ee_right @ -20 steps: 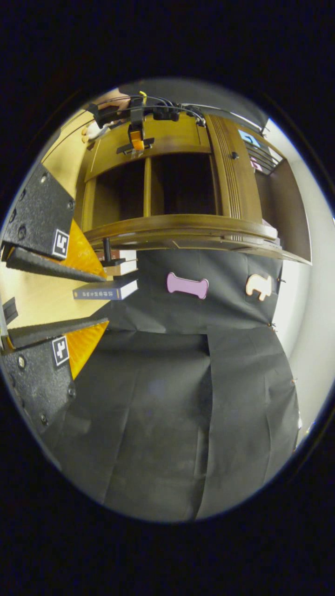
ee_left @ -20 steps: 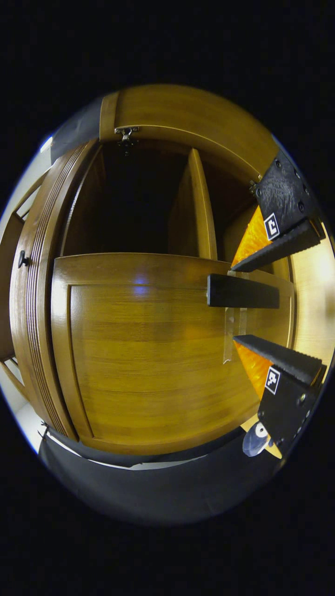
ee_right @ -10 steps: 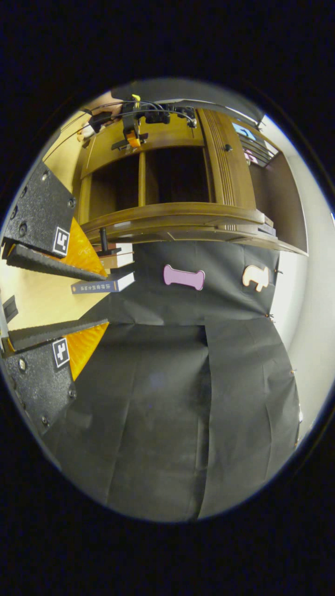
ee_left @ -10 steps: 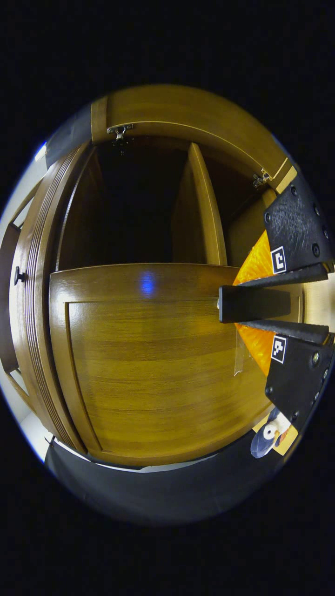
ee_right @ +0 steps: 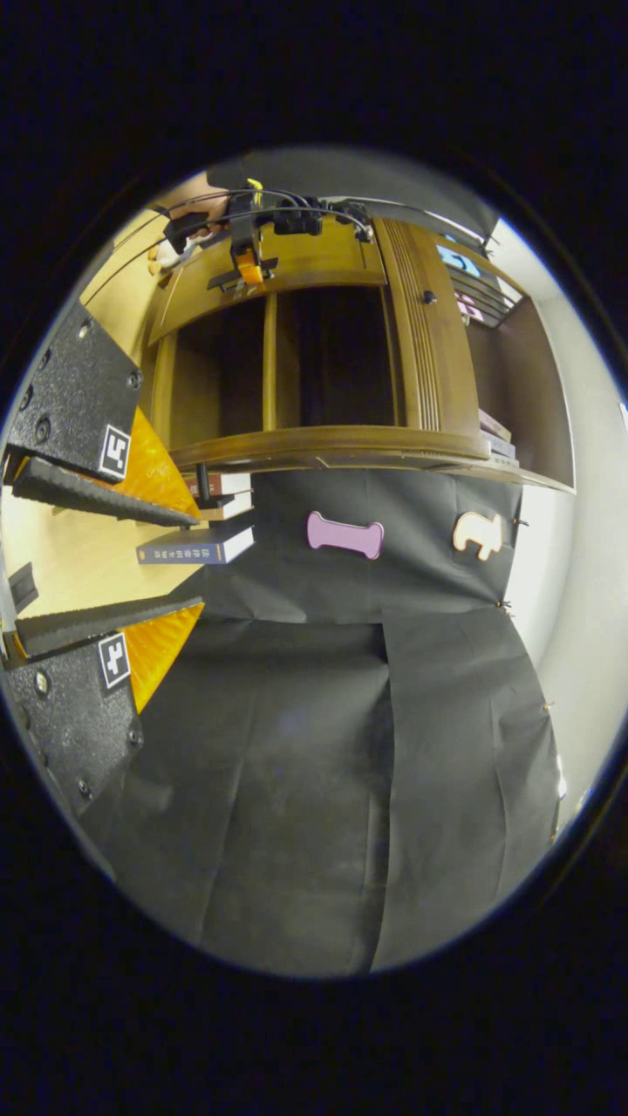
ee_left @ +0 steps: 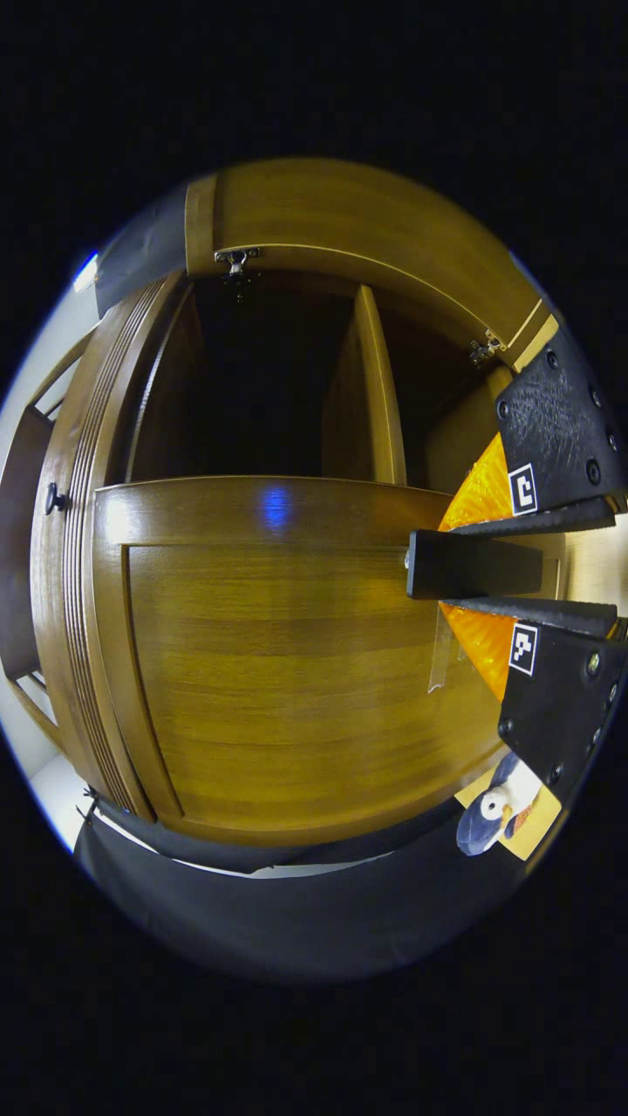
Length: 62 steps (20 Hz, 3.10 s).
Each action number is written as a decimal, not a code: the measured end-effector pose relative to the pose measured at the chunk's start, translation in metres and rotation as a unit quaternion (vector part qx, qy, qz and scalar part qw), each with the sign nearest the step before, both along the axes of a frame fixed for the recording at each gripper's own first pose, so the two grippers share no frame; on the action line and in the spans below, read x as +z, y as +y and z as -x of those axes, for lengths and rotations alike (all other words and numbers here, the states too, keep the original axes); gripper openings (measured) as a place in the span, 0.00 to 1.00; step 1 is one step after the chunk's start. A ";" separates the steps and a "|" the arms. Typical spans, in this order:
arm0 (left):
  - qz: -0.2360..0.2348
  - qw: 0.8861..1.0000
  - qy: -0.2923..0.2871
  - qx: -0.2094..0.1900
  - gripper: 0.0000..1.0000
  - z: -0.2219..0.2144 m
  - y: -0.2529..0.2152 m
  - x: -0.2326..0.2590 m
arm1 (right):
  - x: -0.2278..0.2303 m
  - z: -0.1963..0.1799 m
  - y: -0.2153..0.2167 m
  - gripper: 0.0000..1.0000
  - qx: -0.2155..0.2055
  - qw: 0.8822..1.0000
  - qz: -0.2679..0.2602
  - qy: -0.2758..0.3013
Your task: Open the right door of the double-door shoe cabinet with the right hand, and open the left door with the left hand.
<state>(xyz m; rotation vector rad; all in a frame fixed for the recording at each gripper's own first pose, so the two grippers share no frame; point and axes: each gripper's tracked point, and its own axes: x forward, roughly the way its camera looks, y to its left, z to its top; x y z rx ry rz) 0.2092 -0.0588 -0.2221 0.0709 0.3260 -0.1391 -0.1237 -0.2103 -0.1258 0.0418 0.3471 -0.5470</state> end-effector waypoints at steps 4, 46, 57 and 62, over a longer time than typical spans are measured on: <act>0.005 1.000 -0.007 0.009 0.31 0.024 0.010 0.006 | -0.001 -0.003 0.010 0.55 0.011 1.000 -0.004 -0.004; -0.039 0.985 -0.020 0.167 0.18 0.158 0.170 0.034 | -0.001 -0.055 0.107 0.60 0.145 0.989 0.000 -0.001; -0.047 0.982 -0.020 0.184 0.19 0.187 0.223 0.038 | -0.004 -0.089 0.156 0.59 0.196 0.980 -0.021 -0.007; -0.051 0.977 -0.037 0.205 0.21 0.214 0.236 0.058 | -0.003 -0.103 0.177 0.60 0.219 0.975 -0.029 -0.009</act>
